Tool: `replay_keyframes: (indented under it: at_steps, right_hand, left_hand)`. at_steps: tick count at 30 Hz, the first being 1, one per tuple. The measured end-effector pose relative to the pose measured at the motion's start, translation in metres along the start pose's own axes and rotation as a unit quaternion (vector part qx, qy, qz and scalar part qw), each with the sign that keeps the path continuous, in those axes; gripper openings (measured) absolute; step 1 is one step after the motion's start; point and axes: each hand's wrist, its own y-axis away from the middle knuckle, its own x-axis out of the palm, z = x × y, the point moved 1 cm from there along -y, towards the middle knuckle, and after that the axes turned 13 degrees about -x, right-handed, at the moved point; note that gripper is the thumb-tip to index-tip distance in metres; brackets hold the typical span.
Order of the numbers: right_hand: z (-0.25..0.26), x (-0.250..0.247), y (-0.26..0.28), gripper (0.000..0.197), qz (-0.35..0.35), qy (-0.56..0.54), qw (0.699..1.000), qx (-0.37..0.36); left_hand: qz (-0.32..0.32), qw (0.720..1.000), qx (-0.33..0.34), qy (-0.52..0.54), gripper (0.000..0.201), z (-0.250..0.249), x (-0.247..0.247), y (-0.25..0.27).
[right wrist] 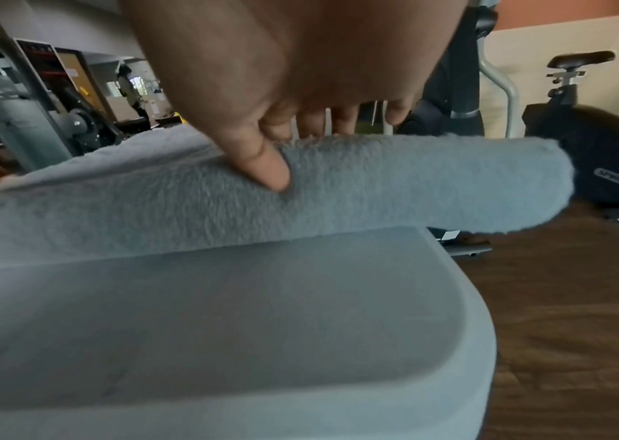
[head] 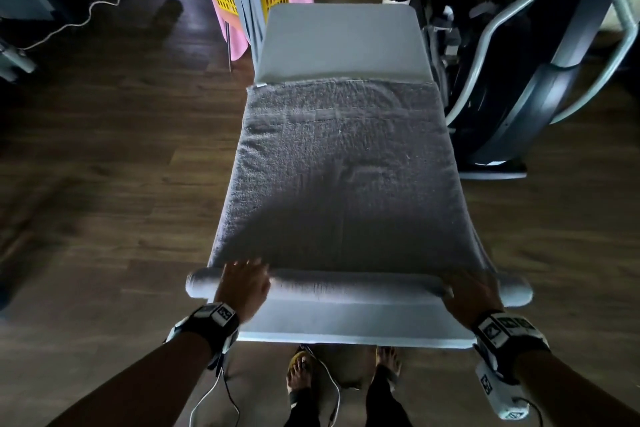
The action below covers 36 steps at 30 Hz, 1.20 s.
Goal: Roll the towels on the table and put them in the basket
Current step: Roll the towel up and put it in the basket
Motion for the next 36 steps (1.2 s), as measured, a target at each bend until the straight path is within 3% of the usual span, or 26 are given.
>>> replay_keyframes:
  at_steps: [2, 6, 11, 15, 17, 19, 22, 25, 29, 31, 33, 36]
  right_hand:
    - [-0.004, 0.003, 0.001, 0.049, -0.022, -0.035, 0.999, 0.026]
    - [-0.005, 0.016, 0.013, 0.065, 0.067, -0.017, 0.998, -0.011]
    - [-0.008, 0.012, 0.006, 0.046, 0.101, 0.015, 0.994, -0.043]
    - [-0.010, 0.000, 0.002, 0.045, 0.031, -0.024, 0.999, 0.000]
    - [-0.009, 0.004, 0.007, 0.054, 0.058, -0.045, 0.997, 0.011]
    - [-0.005, 0.006, 0.014, 0.063, 0.096, -0.032, 0.995, 0.014]
    - [-0.010, 0.008, 0.008, 0.049, 0.143, -0.024, 0.989, -0.001]
    - [-0.013, -0.006, -0.003, 0.032, 0.141, -0.032, 0.988, -0.049]
    - [-0.016, -0.016, -0.013, 0.049, 0.095, -0.035, 0.995, -0.009]
    - [-0.018, -0.005, -0.008, 0.061, 0.102, -0.053, 0.993, 0.015]
    - [-0.014, 0.006, 0.001, 0.070, 0.131, -0.018, 0.991, 0.006]
    - [-0.011, 0.007, 0.006, 0.065, 0.152, 0.020, 0.988, -0.027]
  left_hand:
    - [0.004, 0.999, -0.017, 0.041, 0.035, 0.000, 0.001, 0.001]
    - [0.062, 0.997, 0.007, 0.041, 0.022, 0.004, 0.004, 0.018]
    - [0.075, 0.997, -0.016, 0.003, 0.013, 0.002, 0.005, 0.014]
    - [0.070, 0.997, -0.026, 0.004, 0.047, 0.006, 0.007, 0.010]
    - [0.063, 0.998, 0.008, -0.004, 0.053, 0.009, 0.010, 0.015]
    - [0.110, 0.994, 0.017, 0.006, 0.057, 0.013, 0.017, 0.019]
    - [0.151, 0.988, -0.018, 0.022, 0.041, 0.011, 0.010, 0.020]
    - [0.117, 0.993, -0.032, 0.014, 0.028, 0.010, 0.002, 0.007]
    - [0.043, 0.999, -0.012, 0.030, 0.036, 0.011, -0.005, -0.007]
    - [0.058, 0.998, 0.004, 0.028, 0.034, 0.014, -0.001, -0.001]
    - [0.116, 0.993, 0.008, 0.022, 0.038, 0.013, 0.004, 0.007]
    - [0.159, 0.987, -0.016, 0.026, 0.018, 0.005, -0.007, 0.009]
